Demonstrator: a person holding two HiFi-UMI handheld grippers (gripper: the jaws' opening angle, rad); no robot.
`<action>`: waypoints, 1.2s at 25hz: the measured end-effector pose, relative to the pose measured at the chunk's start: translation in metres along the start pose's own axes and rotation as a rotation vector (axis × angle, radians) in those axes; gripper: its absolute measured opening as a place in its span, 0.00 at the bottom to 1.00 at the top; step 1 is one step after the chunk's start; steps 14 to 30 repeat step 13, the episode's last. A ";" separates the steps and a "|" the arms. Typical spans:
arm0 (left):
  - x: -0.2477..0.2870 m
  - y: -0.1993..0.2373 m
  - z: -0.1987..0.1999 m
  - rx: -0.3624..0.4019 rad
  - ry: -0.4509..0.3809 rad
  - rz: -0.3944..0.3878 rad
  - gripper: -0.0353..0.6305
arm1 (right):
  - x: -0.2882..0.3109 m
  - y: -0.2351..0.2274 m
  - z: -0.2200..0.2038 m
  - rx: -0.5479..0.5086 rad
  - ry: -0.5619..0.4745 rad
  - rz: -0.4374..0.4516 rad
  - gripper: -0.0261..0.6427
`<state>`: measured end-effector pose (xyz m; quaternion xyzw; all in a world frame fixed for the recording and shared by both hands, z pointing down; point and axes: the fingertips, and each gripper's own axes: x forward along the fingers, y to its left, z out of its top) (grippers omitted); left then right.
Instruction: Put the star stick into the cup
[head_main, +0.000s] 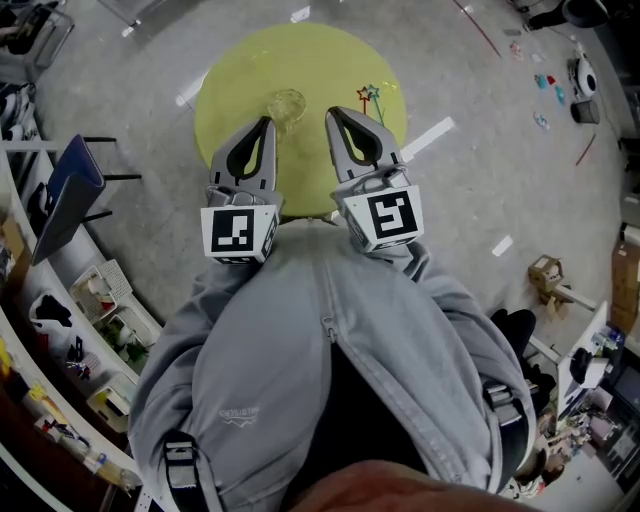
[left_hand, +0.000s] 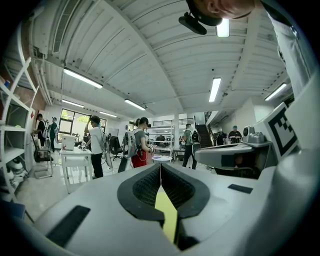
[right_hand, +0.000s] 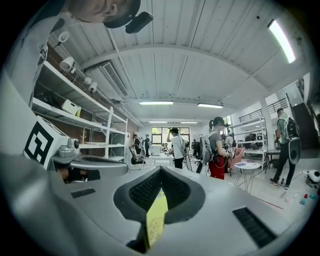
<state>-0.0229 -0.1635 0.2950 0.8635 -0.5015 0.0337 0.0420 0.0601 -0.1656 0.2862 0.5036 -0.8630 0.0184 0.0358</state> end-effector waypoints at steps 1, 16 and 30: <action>0.001 -0.001 -0.001 0.001 0.002 -0.004 0.08 | 0.000 0.000 -0.001 0.001 0.003 0.001 0.09; 0.009 -0.008 -0.009 0.003 0.017 -0.020 0.08 | 0.000 -0.006 -0.008 0.034 0.007 0.005 0.09; 0.009 -0.008 -0.009 0.003 0.017 -0.020 0.08 | 0.000 -0.006 -0.008 0.034 0.007 0.005 0.09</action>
